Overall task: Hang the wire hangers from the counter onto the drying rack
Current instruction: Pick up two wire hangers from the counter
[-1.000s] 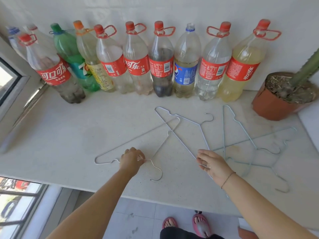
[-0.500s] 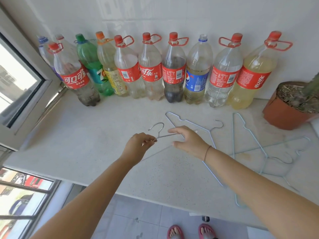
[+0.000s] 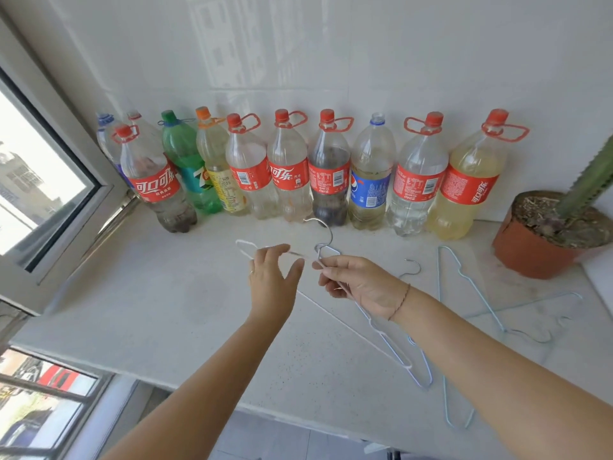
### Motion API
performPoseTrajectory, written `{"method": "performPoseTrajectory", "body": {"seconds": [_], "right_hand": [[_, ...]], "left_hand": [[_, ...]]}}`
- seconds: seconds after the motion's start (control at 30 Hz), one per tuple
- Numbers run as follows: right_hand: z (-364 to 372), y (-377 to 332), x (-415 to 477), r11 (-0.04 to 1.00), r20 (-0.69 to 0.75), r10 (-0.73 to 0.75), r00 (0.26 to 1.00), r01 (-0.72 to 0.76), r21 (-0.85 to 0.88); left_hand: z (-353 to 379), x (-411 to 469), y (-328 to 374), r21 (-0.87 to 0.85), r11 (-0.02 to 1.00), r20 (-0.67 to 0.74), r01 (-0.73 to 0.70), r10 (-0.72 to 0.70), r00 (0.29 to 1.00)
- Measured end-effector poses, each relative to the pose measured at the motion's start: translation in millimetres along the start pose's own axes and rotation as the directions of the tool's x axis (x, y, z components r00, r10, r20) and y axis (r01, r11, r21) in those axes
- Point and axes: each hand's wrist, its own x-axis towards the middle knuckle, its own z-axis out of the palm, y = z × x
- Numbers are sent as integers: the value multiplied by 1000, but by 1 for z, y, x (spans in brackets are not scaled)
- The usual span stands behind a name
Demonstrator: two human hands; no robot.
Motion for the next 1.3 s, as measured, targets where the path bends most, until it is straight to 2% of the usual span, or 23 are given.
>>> {"method": "performPoseTrajectory", "body": {"seconds": [0.03, 0.1, 0.17, 0.3, 0.37, 0.43, 0.5, 0.6, 0.67, 0.77, 0.9, 0.93, 1.0, 1.07, 1.3], "right_hand": [[1, 0, -2, 999, 0, 9, 1000, -9, 35], [0, 3, -7, 1000, -17, 3, 1000, -3, 20], [-3, 5, -13, 998, -48, -16, 999, 13, -54], [-23, 10, -33, 987, -133, -32, 991, 11, -162], [-39, 16, -45, 989, -174, -31, 984, 5, -145], [-63, 28, -60, 996, -307, -26, 951, 0, -84], [-97, 48, -79, 1000, -497, 14, 868, -10, 10], [-149, 78, -113, 995, -742, 103, 662, -79, 67], [-176, 93, -135, 990, -822, 135, 553, -112, 88], [-200, 107, -154, 968, -856, 250, 453, -104, 228], [-214, 122, -152, 897, -809, 403, 427, -12, 441], [-212, 120, -152, 884, -795, 426, 433, -12, 467], [-210, 119, -147, 853, -744, 445, 498, 17, 521], [-213, 120, -144, 815, -722, 495, 483, 29, 578], [-215, 116, -137, 770, -672, 537, 510, 29, 637]], "left_hand": [[3, -6, 5, -98, 991, 23, 89, -87, 996], [14, -15, 18, -318, 910, 216, 266, -203, 955], [25, -23, 31, -459, 803, 386, 380, -205, 900], [44, -25, 48, -532, 725, 452, 438, -194, 871], [56, -25, 54, -543, 698, 484, 467, -195, 853], [70, -27, 60, -535, 686, 504, 493, -208, 838], [84, -29, 65, -533, 681, 520, 503, -206, 829], [102, -35, 73, -527, 675, 546, 516, -196, 814], [112, -40, 77, -513, 672, 569, 533, -199, 798], [127, -49, 79, -480, 675, 597, 560, -216, 772], [144, -62, 81, -446, 666, 632, 597, -238, 737], [147, -65, 82, -440, 665, 639, 603, -240, 731], [151, -70, 83, -433, 660, 648, 615, -247, 721], [153, -74, 83, -420, 657, 650, 626, -264, 713], [157, -80, 84, -405, 655, 638, 638, -298, 710]]}}
